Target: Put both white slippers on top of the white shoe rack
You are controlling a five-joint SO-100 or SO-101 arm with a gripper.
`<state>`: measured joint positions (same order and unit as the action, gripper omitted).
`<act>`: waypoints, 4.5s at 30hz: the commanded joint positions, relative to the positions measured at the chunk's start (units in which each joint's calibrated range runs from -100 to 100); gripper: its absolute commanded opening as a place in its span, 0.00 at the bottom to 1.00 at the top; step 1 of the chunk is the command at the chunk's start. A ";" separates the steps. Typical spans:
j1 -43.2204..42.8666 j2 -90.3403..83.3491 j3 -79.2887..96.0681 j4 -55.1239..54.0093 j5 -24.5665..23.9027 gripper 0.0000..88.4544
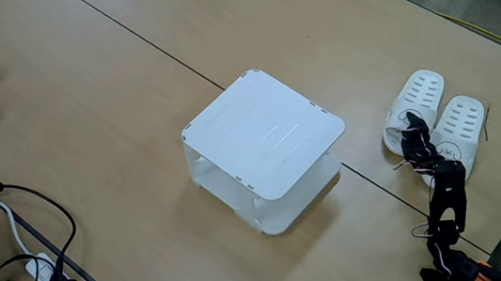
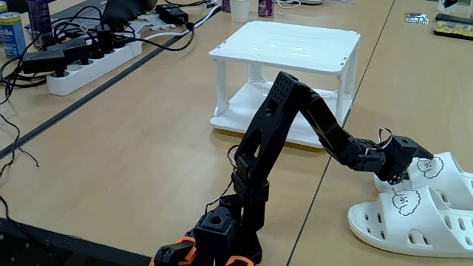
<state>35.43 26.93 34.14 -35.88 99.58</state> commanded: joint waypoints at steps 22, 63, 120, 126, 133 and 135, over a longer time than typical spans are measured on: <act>3.55 -1.56 -0.45 -0.79 0.42 0.17; -31.73 -21.84 -61.61 41.75 0.42 0.01; -52.29 -22.26 -39.87 42.78 0.42 0.30; -52.04 -28.15 -34.37 42.78 0.42 0.30; -52.04 -39.42 -21.02 42.78 0.42 0.30; -52.04 -42.79 -17.86 42.78 0.42 0.30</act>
<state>-16.93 -6.06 14.02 6.87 99.58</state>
